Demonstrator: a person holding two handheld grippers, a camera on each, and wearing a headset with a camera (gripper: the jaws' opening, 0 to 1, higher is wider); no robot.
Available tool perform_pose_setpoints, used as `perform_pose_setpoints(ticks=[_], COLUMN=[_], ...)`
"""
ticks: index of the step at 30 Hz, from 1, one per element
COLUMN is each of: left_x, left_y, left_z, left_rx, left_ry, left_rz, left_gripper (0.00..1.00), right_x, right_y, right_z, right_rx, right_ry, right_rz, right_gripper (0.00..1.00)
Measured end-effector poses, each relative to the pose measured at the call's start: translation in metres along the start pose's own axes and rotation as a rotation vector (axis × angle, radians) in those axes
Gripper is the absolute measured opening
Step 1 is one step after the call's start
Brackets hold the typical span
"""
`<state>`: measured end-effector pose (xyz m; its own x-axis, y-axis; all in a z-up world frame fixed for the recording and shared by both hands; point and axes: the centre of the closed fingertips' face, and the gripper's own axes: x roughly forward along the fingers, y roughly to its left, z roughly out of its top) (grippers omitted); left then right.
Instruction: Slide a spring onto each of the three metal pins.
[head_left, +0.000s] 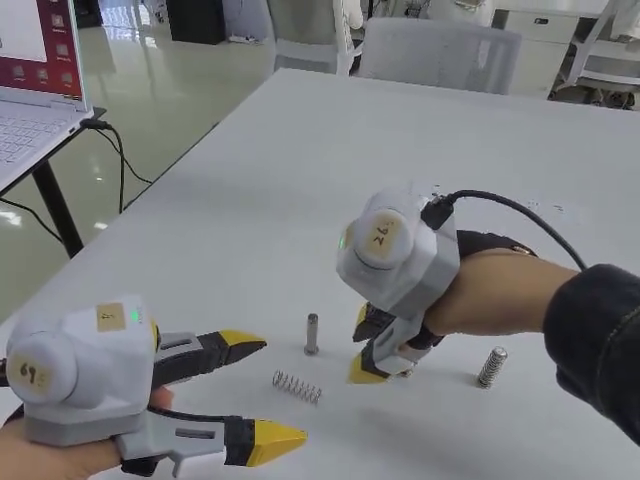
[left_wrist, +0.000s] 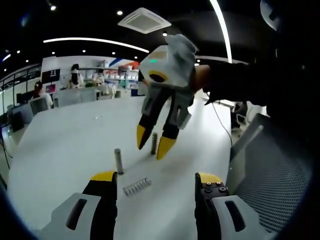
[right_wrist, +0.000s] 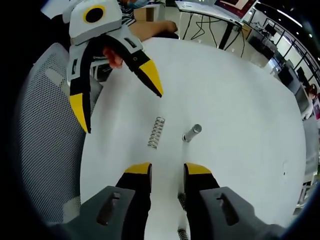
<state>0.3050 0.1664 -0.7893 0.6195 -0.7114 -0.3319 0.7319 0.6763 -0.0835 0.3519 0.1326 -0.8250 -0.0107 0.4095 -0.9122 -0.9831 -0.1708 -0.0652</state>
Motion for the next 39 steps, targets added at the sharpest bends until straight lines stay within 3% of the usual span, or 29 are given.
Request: perform_pose_setpoints(ticks=[11,16,27,39], left_x=[-0.002,-0.003,-0.003,-0.004], left_y=[0.002,0.002,0.003,0.004], left_z=[-0.003,-0.004,-0.005,-0.007], left_rx=[-0.002,-0.003,-0.003,-0.008], left_ry=[0.005,0.007,0.011,0.014], left_rz=[0.002,0.002,0.003,0.005], left_gripper=[0.57,0.57,0.56,0.55], right_x=[0.016,0.024,0.044,0.052], right_y=[0.014,0.016,0.016,0.016], right_z=[0.017,0.024,0.018,0.017], right_rx=[-0.001,0.04,0.083,0.113], right_ry=[-0.017,-0.048,-0.022,-0.022], right_rz=[0.025,0.031,0.019,0.006], right_gripper=[0.18,0.16,0.15,0.11])
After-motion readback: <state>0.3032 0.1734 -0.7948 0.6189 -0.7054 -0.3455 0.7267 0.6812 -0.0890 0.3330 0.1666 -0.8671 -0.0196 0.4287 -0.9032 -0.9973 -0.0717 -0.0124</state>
